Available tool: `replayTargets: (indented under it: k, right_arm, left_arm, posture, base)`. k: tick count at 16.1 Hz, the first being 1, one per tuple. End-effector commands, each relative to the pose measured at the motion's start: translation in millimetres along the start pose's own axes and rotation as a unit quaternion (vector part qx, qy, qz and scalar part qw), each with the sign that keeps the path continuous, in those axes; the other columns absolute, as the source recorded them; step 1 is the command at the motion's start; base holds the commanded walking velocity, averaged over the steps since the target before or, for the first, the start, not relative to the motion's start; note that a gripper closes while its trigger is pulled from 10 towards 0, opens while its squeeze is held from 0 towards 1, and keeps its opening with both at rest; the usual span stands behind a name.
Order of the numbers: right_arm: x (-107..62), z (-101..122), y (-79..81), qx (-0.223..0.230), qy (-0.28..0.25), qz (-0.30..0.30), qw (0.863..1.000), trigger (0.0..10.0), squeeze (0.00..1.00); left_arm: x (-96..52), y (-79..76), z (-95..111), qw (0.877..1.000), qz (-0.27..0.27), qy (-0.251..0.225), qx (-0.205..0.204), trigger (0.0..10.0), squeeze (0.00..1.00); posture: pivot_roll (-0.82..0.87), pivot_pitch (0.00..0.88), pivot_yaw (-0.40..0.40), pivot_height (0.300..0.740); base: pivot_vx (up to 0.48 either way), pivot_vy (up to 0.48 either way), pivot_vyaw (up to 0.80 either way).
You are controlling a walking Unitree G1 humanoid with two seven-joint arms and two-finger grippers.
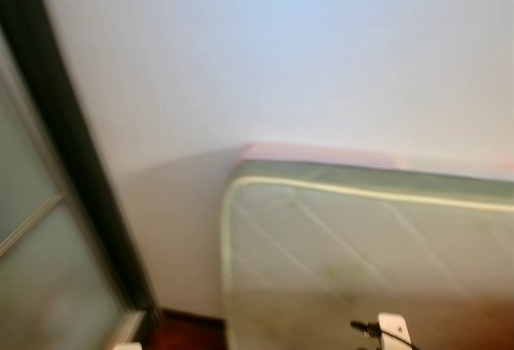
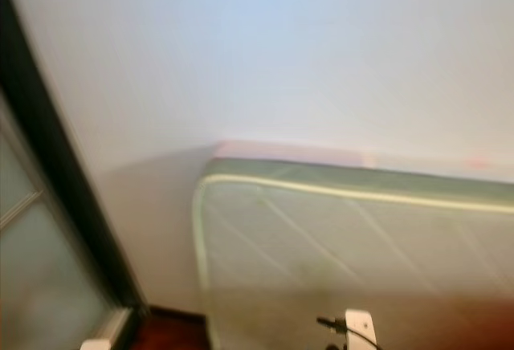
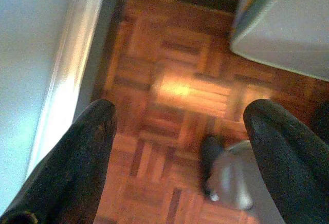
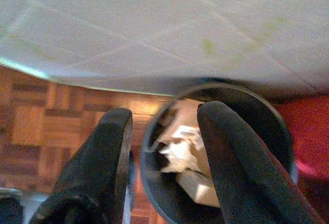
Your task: Clean up the room
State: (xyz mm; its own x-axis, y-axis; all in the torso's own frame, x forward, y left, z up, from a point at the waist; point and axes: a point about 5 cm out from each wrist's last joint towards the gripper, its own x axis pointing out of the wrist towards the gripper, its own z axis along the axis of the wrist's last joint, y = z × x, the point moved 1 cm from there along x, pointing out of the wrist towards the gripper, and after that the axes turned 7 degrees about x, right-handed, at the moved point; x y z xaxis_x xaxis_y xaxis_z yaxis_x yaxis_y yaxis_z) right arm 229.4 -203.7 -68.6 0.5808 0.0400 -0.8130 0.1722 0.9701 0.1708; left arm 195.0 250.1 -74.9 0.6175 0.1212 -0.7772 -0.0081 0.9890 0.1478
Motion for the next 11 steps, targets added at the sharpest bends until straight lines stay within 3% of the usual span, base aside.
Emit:
replayTargets:
  k: [1,4,11]
  right_arm:
    - [0.4,-3.1,2.0,-0.001,0.008,0.002,1.0,10.0,0.0]
    - [0.3,-2.9,1.8,-0.003,0.008,0.004,1.0,10.0,0.0]
    - [0.3,-2.4,1.6,0.0,0.002,0.003,1.0,10.0,0.0]
  left_arm:
    - [-1.0,2.0,-4.1,1.0,0.001,0.007,0.002,10.0,0.0]
    - [-0.9,1.7,-4.1,1.0,0.0,0.007,0.003,10.0,0.0]
    - [-1.0,1.3,-4.6,1.0,-0.001,0.008,0.001,10.0,0.0]
  posture:
    - [0.08,0.0,-0.038,0.74]
    - [0.08,0.0,-0.039,0.74]
    - [0.08,0.0,-0.04,0.74]
  base:
    - [0.0,0.0,-0.74]
    - [0.0,0.0,-0.74]
    - [0.0,0.0,0.0]
